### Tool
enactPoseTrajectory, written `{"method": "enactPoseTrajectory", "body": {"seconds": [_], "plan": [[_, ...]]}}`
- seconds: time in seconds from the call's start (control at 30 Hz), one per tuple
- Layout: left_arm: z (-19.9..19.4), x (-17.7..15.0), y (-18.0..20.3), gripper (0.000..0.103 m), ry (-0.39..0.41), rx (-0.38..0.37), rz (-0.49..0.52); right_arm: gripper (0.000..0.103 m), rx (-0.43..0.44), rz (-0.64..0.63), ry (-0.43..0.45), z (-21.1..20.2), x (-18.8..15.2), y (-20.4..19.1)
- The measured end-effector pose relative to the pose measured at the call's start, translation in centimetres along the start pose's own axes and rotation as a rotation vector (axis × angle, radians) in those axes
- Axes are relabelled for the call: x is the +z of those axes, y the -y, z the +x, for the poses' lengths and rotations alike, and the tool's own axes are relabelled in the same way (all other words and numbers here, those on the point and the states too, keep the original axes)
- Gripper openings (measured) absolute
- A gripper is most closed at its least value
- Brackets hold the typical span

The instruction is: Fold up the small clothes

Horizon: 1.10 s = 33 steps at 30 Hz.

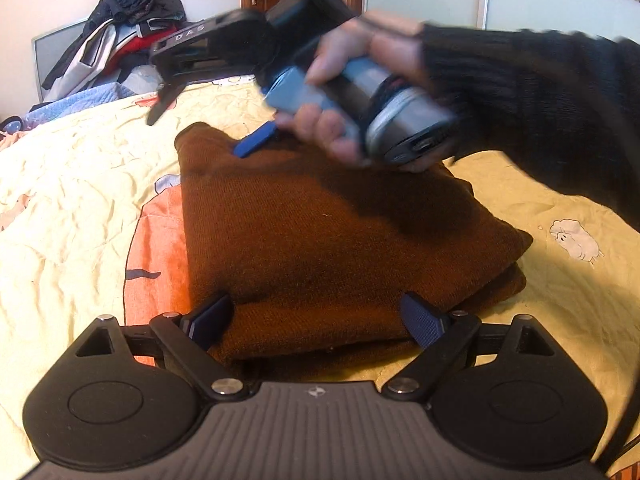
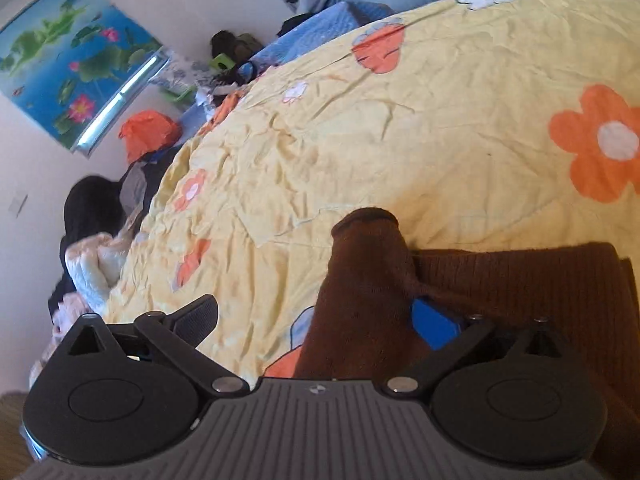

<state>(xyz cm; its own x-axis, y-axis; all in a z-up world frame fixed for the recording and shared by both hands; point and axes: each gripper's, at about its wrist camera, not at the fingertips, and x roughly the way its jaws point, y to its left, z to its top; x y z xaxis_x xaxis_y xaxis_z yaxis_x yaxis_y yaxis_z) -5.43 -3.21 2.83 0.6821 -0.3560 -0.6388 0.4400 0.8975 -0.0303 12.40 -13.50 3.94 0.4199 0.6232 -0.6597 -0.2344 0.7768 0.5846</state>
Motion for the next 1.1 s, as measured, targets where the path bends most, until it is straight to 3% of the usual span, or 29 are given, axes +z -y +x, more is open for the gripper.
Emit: {"method": "enactPoseTrajectory", "body": {"seconds": [0.2, 0.3, 0.4, 0.5, 0.57, 0.63, 0.7, 0.77, 0.83, 0.9, 0.97, 1.1], "plan": [[0.2, -0.3, -0.3, 0.093, 0.011, -0.003, -0.001, 0.103, -0.032, -0.109, 0.068, -7.3, -4.7, -1.1], [0.2, -0.2, -0.4, 0.093, 0.008, -0.001, 0.000, 0.100, -0.121, -0.117, 0.030, -7.4, -6.7, 1.6], [0.3, -0.1, -0.2, 0.093, 0.002, 0.007, 0.005, 0.097, -0.040, -0.142, 0.091, -7.9, -7.4, 3.4], [0.1, -0.1, -0.2, 0.093, -0.004, 0.017, -0.003, 0.095, -0.096, -0.103, 0.080, -8.5, -6.8, 2.1], [-0.2, -0.2, -0.4, 0.093, -0.005, 0.021, -0.022, 0.099, -0.142, -0.116, 0.100, -9.7, -7.4, 0.6], [-0.3, -0.4, -0.6, 0.093, -0.006, 0.017, -0.041, 0.103, -0.088, -0.142, 0.136, -11.4, -8.7, -0.6], [0.0, -0.5, -0.6, 0.094, -0.008, 0.021, -0.046, 0.103, -0.032, -0.135, 0.118, -11.9, -9.9, -0.8], [0.0, -0.4, -0.4, 0.094, -0.012, 0.023, -0.037, 0.102, -0.071, -0.156, 0.059, -10.5, -10.9, 0.1], [-0.7, -0.3, -0.5, 0.094, -0.008, 0.039, -0.036, 0.099, -0.075, -0.231, 0.091, -10.9, -11.8, 0.1], [-2.4, -0.6, -0.7, 0.094, 0.029, 0.072, -0.025, 0.098, -0.080, -0.164, 0.110, -12.9, -11.7, -0.5], [-4.0, -1.6, -0.9, 0.094, 0.075, 0.113, 0.024, 0.102, -0.015, -0.119, 0.174, -15.9, -12.2, -0.5], [-3.4, -3.4, -0.9, 0.093, 0.014, 0.149, 0.088, 0.101, -0.004, -0.018, 0.208, -18.8, -13.3, 1.6]]}}
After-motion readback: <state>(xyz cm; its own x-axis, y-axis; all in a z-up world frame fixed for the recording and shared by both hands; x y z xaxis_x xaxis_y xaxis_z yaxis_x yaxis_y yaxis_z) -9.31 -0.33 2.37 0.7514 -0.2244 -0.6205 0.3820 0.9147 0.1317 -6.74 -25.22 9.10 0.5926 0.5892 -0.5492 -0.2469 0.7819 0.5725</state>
